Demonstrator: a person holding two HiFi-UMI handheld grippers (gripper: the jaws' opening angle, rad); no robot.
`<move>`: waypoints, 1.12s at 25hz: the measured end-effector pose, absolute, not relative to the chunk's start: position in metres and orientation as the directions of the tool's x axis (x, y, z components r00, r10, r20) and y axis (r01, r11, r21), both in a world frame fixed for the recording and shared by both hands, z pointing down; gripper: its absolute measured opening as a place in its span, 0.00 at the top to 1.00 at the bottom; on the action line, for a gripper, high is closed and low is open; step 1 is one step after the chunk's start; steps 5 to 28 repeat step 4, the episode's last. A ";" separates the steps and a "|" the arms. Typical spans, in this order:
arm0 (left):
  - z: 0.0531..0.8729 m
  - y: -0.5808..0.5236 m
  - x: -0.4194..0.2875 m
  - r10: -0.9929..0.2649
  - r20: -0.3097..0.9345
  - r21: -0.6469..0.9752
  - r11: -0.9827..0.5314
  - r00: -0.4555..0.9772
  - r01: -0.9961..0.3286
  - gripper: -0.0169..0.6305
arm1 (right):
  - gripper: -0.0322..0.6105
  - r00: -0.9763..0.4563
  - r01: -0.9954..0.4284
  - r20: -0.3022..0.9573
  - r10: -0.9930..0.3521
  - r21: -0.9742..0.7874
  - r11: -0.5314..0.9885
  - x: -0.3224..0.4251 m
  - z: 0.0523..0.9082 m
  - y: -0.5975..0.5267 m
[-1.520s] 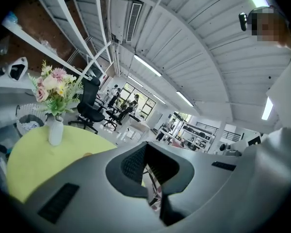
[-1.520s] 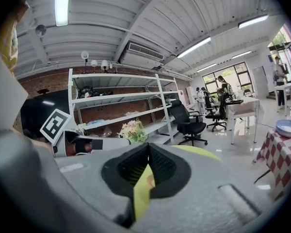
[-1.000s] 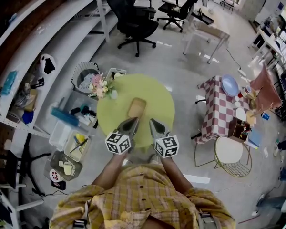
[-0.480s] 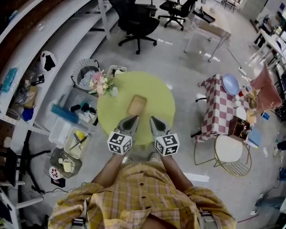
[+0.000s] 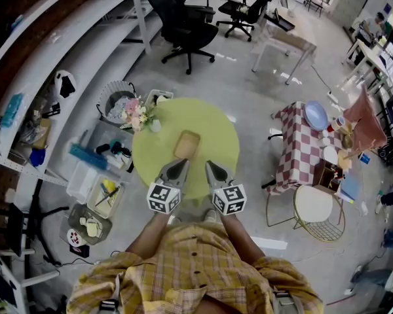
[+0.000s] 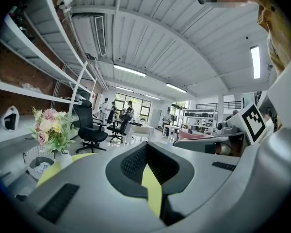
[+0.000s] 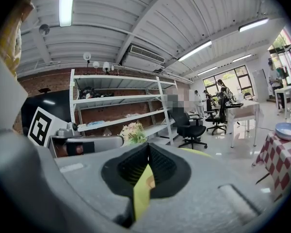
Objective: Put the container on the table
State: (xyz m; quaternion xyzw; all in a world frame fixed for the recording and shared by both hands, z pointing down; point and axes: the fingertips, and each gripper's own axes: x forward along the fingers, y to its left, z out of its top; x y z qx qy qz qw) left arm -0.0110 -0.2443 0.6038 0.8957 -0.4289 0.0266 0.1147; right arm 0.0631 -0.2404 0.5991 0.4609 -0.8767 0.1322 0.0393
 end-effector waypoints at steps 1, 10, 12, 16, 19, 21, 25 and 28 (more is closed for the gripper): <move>0.604 -0.244 -0.011 -0.764 0.146 0.181 -0.603 0.628 -0.777 0.97 | 0.95 -0.573 -0.818 0.190 -0.797 -0.196 0.541 0.064 0.599 -0.240; 0.604 -0.242 -0.011 -0.771 0.146 0.179 -0.596 0.620 -0.783 0.97 | 0.95 -0.574 -0.817 0.190 -0.797 -0.195 0.542 0.067 0.599 -0.238; 0.604 -0.242 -0.011 -0.771 0.146 0.179 -0.596 0.620 -0.783 0.97 | 0.95 -0.574 -0.817 0.190 -0.797 -0.195 0.542 0.067 0.599 -0.238; 0.604 -0.242 -0.011 -0.771 0.146 0.179 -0.596 0.620 -0.783 0.97 | 0.95 -0.574 -0.817 0.190 -0.797 -0.195 0.542 0.067 0.599 -0.238; 0.604 -0.242 -0.011 -0.771 0.146 0.179 -0.596 0.620 -0.783 0.97 | 0.95 -0.574 -0.817 0.190 -0.797 -0.195 0.542 0.067 0.599 -0.238; 0.604 -0.242 -0.011 -0.771 0.146 0.179 -0.596 0.620 -0.783 0.97 | 0.95 -0.574 -0.817 0.190 -0.797 -0.195 0.542 0.067 0.599 -0.238; 0.604 -0.242 -0.011 -0.771 0.146 0.179 -0.596 0.620 -0.783 0.97 | 0.95 -0.574 -0.817 0.190 -0.797 -0.195 0.542 0.067 0.599 -0.238; 0.604 -0.242 -0.011 -0.771 0.146 0.179 -0.596 0.620 -0.783 0.97 | 0.95 -0.574 -0.817 0.190 -0.797 -0.195 0.542 0.067 0.599 -0.238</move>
